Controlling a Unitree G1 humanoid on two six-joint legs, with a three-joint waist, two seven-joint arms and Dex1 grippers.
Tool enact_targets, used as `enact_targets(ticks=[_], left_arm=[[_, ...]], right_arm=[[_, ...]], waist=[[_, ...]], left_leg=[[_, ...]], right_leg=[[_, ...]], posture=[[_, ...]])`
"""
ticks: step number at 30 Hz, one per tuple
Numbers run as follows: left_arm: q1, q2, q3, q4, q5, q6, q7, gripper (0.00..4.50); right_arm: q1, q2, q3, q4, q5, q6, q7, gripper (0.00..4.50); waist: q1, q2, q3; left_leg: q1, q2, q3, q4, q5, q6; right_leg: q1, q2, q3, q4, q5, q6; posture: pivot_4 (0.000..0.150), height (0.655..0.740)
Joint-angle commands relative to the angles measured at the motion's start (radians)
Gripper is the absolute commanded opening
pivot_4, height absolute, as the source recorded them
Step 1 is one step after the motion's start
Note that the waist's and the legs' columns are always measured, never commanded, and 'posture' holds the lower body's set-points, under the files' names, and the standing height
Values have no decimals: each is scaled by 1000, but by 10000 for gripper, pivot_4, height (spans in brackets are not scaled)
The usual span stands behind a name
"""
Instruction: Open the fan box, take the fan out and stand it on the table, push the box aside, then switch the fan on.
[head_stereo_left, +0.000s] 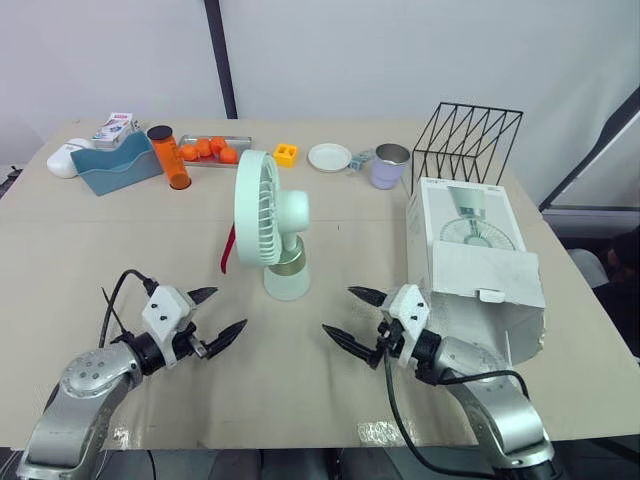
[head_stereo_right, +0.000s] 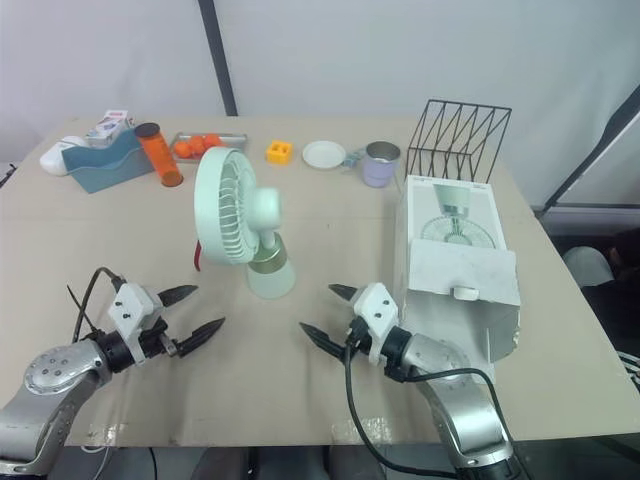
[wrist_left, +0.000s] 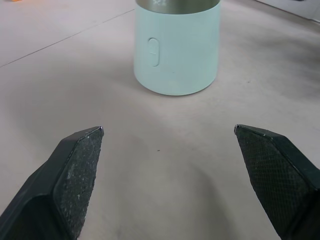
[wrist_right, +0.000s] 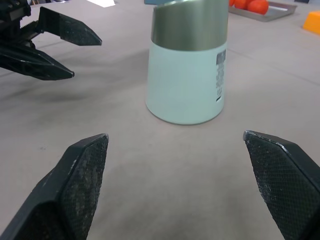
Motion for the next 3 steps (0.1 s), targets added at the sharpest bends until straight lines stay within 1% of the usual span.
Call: enact_targets(ticks=[1, 3], left_arm=[[-8, -7, -7, 6, 23, -11, 18, 44335], [-9, -10, -11, 13, 31, -18, 22, 44335]], right_arm=[[9, 1, 0, -8, 28, 8, -4, 45000], [12, 6, -1, -9, 36, 17, -10, 45000]], waist=[[0, 0, 0], [0, 0, 0]], left_leg=[[0, 0, 0, 0, 0, 0], [0, 0, 0, 0, 0, 0]], right_leg=[[0, 0, 0, 0, 0, 0], [0, 0, 0, 0, 0, 0]], posture=[[1500, 7400], [1500, 7400]])
